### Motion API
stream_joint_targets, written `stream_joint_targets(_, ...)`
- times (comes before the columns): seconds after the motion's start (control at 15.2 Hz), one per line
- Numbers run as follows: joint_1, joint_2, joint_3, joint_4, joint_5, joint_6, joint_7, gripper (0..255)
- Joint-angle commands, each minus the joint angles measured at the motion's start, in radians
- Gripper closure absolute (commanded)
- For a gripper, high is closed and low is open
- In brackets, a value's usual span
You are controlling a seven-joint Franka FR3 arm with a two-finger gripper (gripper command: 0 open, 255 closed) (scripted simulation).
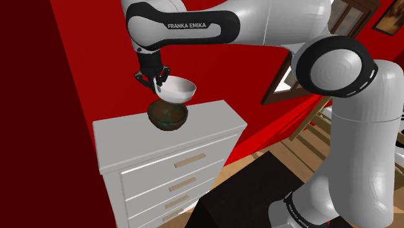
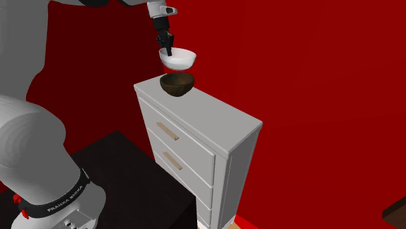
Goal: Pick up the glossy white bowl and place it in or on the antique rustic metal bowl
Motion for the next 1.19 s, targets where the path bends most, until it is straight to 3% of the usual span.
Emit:
stream_joint_targets(0.0, 0.0, 0.004, 0.0, -0.018, -0.002, 0.021, 0.006, 255)
stream_joint_targets(0.79, -0.006, 0.042, -0.007, -0.122, -0.016, 0.159, 0.037, 255)
stream_joint_targets(1.12, -0.006, 0.042, -0.007, -0.122, -0.016, 0.159, 0.037, 255)
